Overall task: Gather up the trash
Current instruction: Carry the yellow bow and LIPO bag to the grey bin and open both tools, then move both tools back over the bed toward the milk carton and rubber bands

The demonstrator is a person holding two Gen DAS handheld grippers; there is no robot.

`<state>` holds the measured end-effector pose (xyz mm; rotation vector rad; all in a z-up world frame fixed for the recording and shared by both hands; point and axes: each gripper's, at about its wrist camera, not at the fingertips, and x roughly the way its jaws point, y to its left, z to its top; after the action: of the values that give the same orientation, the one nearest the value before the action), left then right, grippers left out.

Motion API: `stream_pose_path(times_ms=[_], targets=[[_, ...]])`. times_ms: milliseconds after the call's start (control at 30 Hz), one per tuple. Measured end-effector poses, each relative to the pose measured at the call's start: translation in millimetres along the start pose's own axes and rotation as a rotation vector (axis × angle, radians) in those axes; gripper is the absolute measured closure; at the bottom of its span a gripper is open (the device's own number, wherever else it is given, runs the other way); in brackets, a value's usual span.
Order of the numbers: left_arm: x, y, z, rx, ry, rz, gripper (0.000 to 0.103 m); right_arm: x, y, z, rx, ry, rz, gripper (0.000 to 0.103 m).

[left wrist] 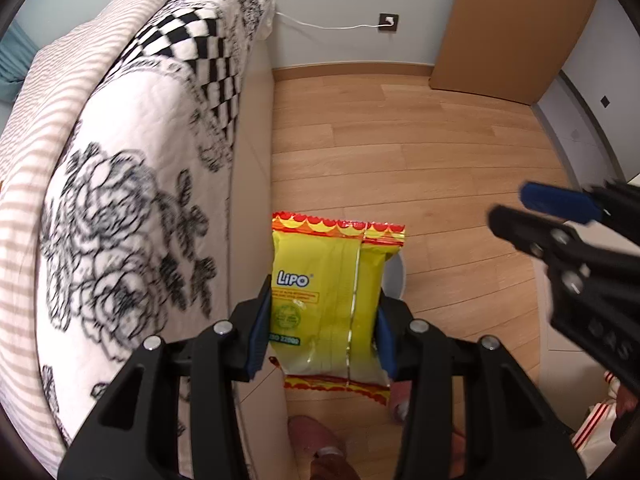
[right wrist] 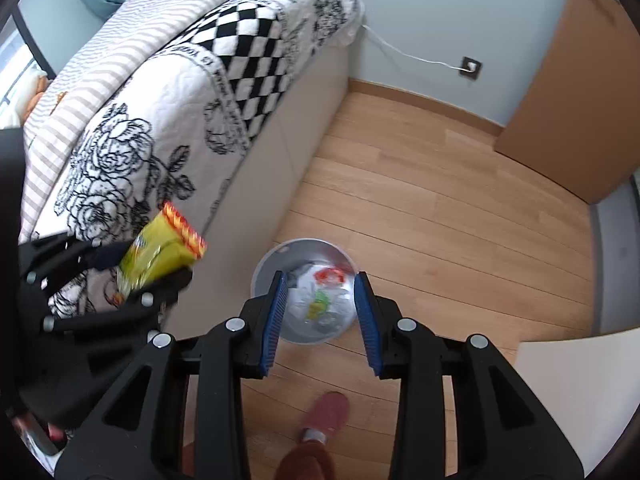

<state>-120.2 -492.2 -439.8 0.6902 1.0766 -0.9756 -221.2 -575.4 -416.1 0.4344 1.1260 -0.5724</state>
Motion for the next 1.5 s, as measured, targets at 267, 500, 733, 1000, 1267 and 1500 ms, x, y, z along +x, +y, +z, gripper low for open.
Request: stream_pose_path(times_ms=[267,500,733,1000,1267,1500], targets=[[22.2,-29.0,21.5,0.047,0.014,-0.01,0.033,-14.8,-42.2,-15.6,0.064,0.002,-0.049,0.069],[23.2,-39.0,20.4,0.064,0.027,-0.004,0.032,-25.0,-58.7,-21.7,0.091,-0.009,-0.059,0.069],[-2.2,-28.0,12.8,0.054,0.013,-0.005,0.032,-38.5,-43.6,-20.0,0.078,-0.026,-0.051,0.069],[-56.8,15.7,-5.6,0.003,-0.033,0.01,0.032,-63.0,11.7,-6.8,0.0,-0.062,-0.02,0.069],[-120.1,97.5,-44.3,-0.114,-0.088,0.057,0.032,-89.1,117.8,12.5,-0.137,-0.113,0.043,0.069],[-173.2,197.0,-98.2,-0.236,-0.125,0.152,0.032,-106.6,239.0,30.0,-0.282,-0.16,0.137,0.064]])
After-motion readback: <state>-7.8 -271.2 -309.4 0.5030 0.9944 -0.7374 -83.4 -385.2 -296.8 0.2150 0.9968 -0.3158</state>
